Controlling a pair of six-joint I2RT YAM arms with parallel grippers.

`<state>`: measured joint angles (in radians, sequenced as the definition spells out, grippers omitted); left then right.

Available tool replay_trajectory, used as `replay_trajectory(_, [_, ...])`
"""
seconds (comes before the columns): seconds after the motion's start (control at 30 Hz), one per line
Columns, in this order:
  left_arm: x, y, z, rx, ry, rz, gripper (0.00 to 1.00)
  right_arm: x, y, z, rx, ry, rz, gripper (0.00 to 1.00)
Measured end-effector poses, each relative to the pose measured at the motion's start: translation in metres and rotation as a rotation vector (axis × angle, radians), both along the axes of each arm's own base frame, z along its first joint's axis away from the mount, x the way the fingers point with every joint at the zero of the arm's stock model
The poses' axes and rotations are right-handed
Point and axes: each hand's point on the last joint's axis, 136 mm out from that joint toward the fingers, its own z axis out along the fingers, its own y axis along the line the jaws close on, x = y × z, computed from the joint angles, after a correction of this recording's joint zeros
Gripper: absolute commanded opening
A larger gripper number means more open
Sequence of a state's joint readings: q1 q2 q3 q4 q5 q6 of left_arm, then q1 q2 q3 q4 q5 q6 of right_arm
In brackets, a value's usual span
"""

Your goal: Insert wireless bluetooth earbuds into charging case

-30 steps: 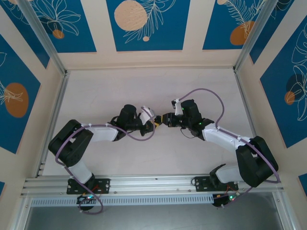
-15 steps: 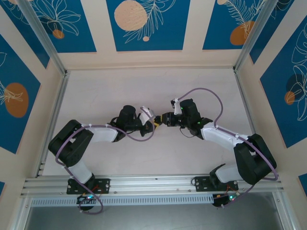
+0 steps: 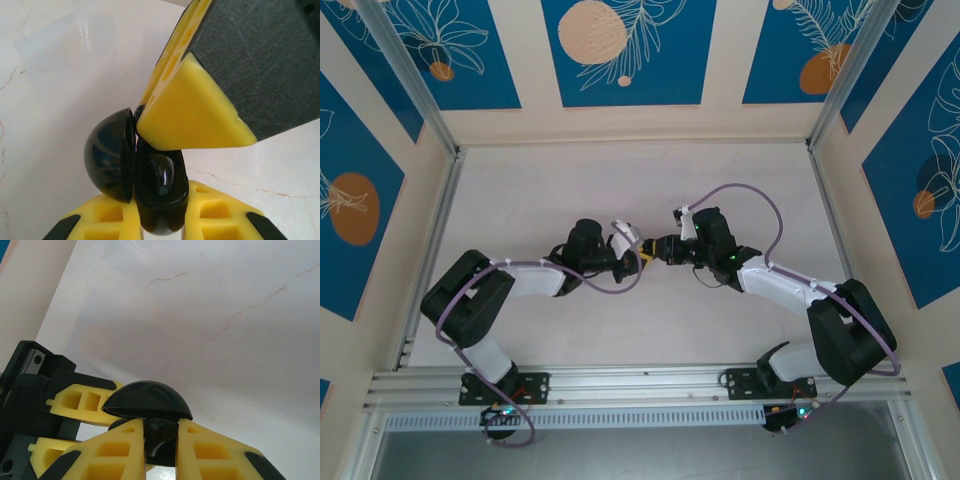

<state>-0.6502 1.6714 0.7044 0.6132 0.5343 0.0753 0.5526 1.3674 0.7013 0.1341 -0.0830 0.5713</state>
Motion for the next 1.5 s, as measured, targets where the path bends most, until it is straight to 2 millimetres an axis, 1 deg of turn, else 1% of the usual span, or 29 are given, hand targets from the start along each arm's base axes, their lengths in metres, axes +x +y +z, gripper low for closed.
replay_trajectory(0.1, [0.000, 0.000, 0.000, -0.002, 0.006, 0.002, 0.10, 0.000, 0.000, 0.000, -0.004, -0.004, 0.001, 0.21])
replay_trajectory(0.2, [0.000, 0.000, 0.000, -0.004, 0.013, 0.006, 0.10, 0.000, 0.000, 0.000, -0.006, -0.005, 0.000, 0.29])
replay_trajectory(0.3, [0.000, 0.000, 0.000, -0.004, 0.013, 0.005, 0.10, -0.001, 0.001, 0.001, -0.004, -0.009, 0.003, 0.34])
replay_trajectory(0.43, [0.000, 0.000, 0.001, -0.007, 0.010, 0.005, 0.10, -0.002, 0.001, 0.007, 0.005, -0.019, 0.005, 0.41])
replay_trajectory(0.5, [0.000, 0.000, 0.001, -0.009, 0.007, 0.005, 0.10, -0.003, 0.000, 0.011, 0.011, -0.025, 0.004, 0.42])
replay_trajectory(0.7, [0.000, 0.000, 0.002, -0.009, 0.007, 0.004, 0.10, -0.006, -0.009, 0.037, 0.054, -0.062, 0.002, 0.43])
replay_trajectory(0.83, [-0.001, -0.001, 0.003, -0.018, 0.000, -0.003, 0.10, -0.009, -0.018, 0.056, 0.093, -0.070, 0.012, 0.41])
replay_trajectory(0.9, [-0.003, -0.001, 0.003, -0.028, -0.011, -0.011, 0.10, -0.009, -0.022, 0.066, 0.115, -0.067, 0.022, 0.39])
replay_trajectory(1.0, [-0.008, 0.000, 0.002, -0.040, -0.031, -0.026, 0.10, -0.011, -0.029, 0.080, 0.145, -0.040, 0.041, 0.37])
replay_trajectory(1.17, [-0.013, 0.001, 0.005, -0.064, -0.072, -0.053, 0.10, -0.018, -0.037, 0.097, 0.175, 0.055, 0.079, 0.34])
replay_trajectory(1.23, [-0.015, 0.000, 0.008, -0.072, -0.094, -0.066, 0.10, -0.022, -0.037, 0.101, 0.185, 0.104, 0.097, 0.33])
replay_trajectory(1.3, [-0.015, 0.000, 0.010, -0.081, -0.115, -0.073, 0.10, -0.026, -0.037, 0.100, 0.190, 0.159, 0.110, 0.32])
replay_trajectory(1.5, [-0.016, 0.000, 0.014, -0.092, -0.154, -0.081, 0.10, -0.038, -0.036, 0.084, 0.181, 0.310, 0.123, 0.32])
